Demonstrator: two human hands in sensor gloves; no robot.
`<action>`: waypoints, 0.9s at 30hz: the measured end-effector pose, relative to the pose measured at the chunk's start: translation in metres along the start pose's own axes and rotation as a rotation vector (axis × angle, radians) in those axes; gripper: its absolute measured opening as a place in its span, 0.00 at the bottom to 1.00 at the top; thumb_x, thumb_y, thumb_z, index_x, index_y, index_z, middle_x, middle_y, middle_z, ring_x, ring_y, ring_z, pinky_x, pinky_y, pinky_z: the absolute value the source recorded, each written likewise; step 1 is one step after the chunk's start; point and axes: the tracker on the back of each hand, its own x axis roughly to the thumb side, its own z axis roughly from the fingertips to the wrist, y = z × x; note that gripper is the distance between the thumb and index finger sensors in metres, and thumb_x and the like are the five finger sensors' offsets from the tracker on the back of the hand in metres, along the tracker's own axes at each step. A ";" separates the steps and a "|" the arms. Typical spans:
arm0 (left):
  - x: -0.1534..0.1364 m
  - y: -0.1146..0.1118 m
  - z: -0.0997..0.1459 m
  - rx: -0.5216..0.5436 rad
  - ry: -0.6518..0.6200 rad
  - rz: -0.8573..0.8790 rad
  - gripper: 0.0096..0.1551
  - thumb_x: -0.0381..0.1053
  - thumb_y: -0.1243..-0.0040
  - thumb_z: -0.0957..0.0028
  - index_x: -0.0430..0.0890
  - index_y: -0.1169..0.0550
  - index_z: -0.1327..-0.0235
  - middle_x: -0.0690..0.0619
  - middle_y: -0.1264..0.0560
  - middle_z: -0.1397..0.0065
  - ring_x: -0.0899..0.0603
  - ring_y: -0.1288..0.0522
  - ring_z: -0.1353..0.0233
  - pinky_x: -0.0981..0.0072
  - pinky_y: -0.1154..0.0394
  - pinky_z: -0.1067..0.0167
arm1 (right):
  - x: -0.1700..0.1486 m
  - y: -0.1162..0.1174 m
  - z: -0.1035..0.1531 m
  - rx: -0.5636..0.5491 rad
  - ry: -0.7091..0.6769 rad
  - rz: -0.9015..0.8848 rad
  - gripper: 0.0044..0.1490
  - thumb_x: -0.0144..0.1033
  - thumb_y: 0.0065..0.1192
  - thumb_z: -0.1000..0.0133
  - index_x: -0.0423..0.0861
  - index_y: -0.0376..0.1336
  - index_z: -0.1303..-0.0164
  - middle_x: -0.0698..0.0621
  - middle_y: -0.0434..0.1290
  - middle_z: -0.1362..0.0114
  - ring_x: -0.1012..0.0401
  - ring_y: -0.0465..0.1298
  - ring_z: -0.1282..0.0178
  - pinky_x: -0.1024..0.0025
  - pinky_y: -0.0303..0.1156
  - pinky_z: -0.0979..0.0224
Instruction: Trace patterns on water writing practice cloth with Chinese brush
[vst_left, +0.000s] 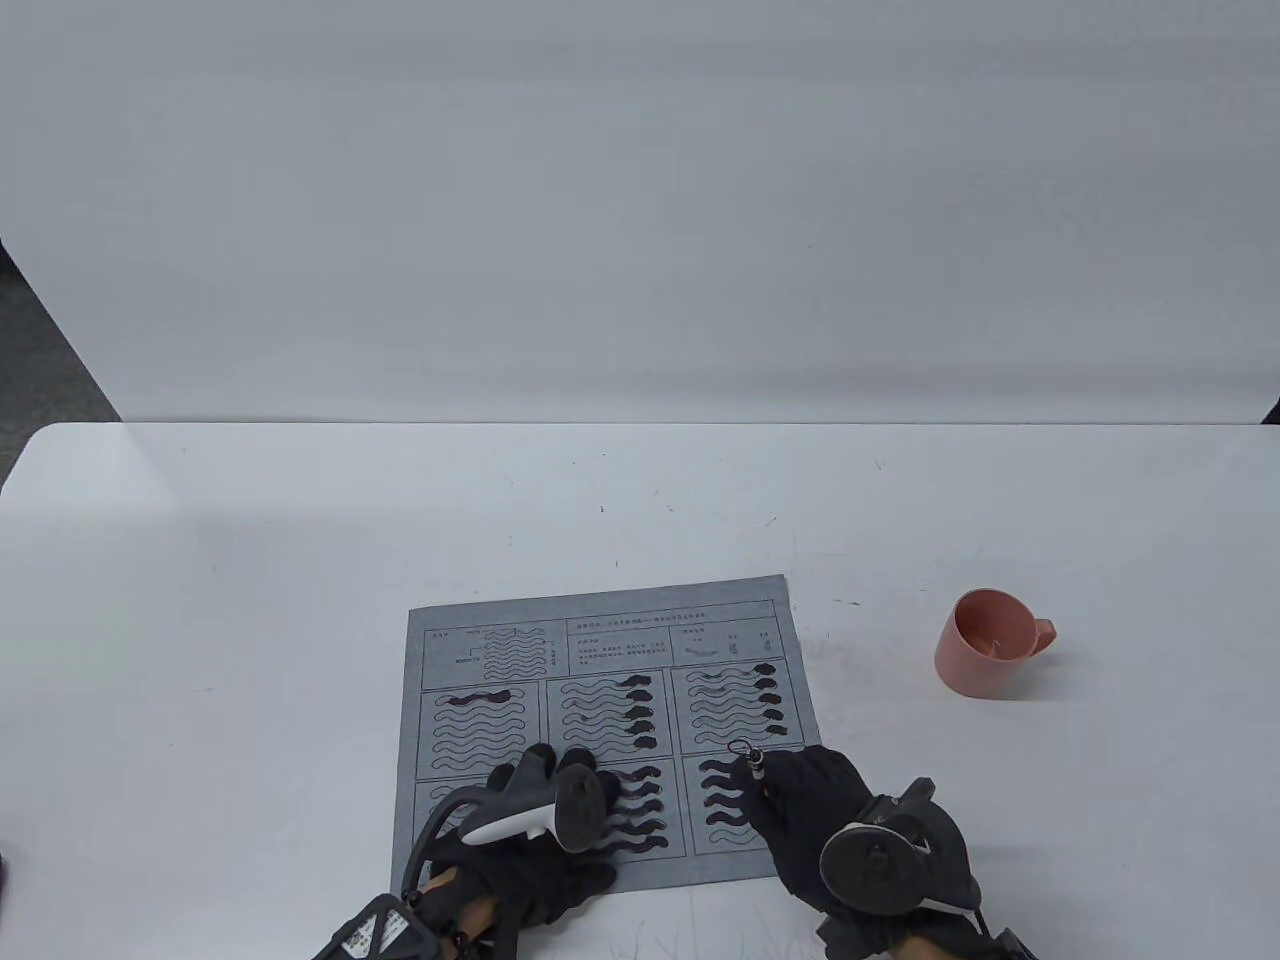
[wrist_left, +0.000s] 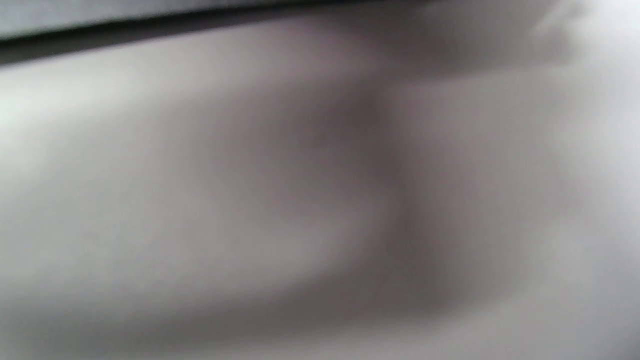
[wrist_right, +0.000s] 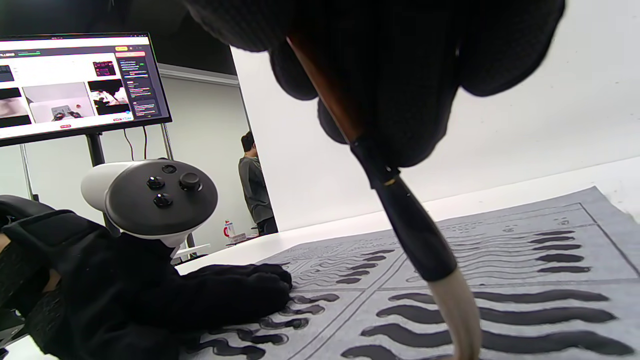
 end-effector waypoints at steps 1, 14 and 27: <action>0.000 0.000 0.000 0.000 0.000 0.000 0.51 0.74 0.68 0.53 0.68 0.81 0.36 0.61 0.88 0.27 0.38 0.88 0.25 0.36 0.80 0.28 | 0.000 0.000 0.000 0.000 0.001 0.000 0.26 0.37 0.51 0.40 0.39 0.65 0.37 0.41 0.79 0.36 0.46 0.82 0.43 0.36 0.71 0.36; 0.000 0.000 0.000 0.000 0.000 0.000 0.51 0.74 0.68 0.53 0.68 0.81 0.36 0.61 0.88 0.27 0.38 0.88 0.25 0.36 0.80 0.28 | -0.001 -0.001 -0.001 0.000 0.007 0.006 0.25 0.38 0.52 0.40 0.39 0.65 0.37 0.41 0.79 0.37 0.46 0.83 0.44 0.36 0.71 0.36; 0.000 0.000 0.000 0.000 0.000 0.000 0.51 0.74 0.68 0.53 0.68 0.81 0.36 0.61 0.88 0.27 0.38 0.88 0.25 0.36 0.80 0.28 | -0.001 -0.002 -0.001 -0.003 0.015 0.016 0.25 0.38 0.52 0.40 0.38 0.66 0.38 0.41 0.80 0.38 0.46 0.83 0.45 0.37 0.72 0.36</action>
